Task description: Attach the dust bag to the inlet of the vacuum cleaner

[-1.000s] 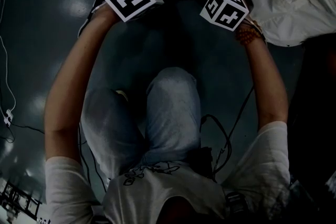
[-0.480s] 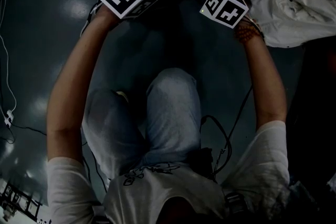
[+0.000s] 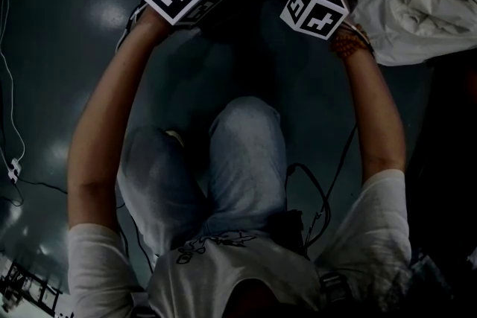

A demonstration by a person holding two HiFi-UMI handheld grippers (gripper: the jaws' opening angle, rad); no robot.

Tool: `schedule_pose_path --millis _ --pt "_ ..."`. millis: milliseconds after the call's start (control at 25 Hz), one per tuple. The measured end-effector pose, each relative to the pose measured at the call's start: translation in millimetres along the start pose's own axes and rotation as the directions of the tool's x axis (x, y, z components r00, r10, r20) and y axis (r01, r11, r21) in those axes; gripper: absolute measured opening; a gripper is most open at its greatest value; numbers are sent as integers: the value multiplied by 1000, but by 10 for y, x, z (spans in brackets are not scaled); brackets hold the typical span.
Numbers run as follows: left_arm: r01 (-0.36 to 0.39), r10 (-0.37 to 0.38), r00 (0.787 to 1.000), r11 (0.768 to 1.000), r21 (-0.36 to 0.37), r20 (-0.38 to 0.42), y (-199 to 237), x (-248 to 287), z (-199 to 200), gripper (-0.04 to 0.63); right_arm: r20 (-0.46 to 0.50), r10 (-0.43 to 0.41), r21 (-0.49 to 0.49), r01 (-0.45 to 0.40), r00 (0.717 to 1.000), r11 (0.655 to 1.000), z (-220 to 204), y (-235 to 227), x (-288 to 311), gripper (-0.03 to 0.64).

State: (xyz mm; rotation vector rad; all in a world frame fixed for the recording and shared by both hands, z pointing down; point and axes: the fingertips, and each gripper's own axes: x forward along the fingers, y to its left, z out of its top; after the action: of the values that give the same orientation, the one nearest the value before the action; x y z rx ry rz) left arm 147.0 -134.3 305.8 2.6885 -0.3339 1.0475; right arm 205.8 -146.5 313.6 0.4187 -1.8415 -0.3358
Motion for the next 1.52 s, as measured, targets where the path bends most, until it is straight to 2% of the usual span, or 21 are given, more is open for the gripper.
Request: schedule_pose_path --millis 240,320,520,600,840,960,1120,1360,1440,1520 --pt "-46 47 999 997 56 -15 45 -46 110 34 52 35 105 -41 998 994 -97 38 46 37" --pt "-46 48 999 997 64 -18 76 -32 116 34 49 34 105 -39 998 994 -90 25 33 38" --pt "23 -22 1000 998 -67 18 143 38 4 34 33 4 49 -6 999 999 5 -98 -11 43" --pt "31 -29 999 995 -94 21 156 33 -39 34 32 0 40 -1 999 999 41 -124 0 43" --pt "-30 30 1000 999 15 -5 93 -97 48 34 51 -6 90 1 999 996 31 -90 33 43" --pt "-30 31 999 998 53 -19 5 -79 132 34 49 -7 105 2 999 994 -59 -74 48 41" --pt "-24 25 1000 998 54 -7 19 -66 150 34 36 -11 87 8 999 996 -74 -81 53 42" --pt "12 -11 999 999 -40 31 142 -14 -43 34 16 -30 4 30 999 1000 80 -177 83 43" --pt "1 0 1000 1000 -27 27 156 -24 -20 34 21 -31 15 31 999 999 72 -179 97 43" --pt "-30 30 1000 999 21 1 166 -56 27 34 32 -32 47 30 999 998 47 -169 108 43"
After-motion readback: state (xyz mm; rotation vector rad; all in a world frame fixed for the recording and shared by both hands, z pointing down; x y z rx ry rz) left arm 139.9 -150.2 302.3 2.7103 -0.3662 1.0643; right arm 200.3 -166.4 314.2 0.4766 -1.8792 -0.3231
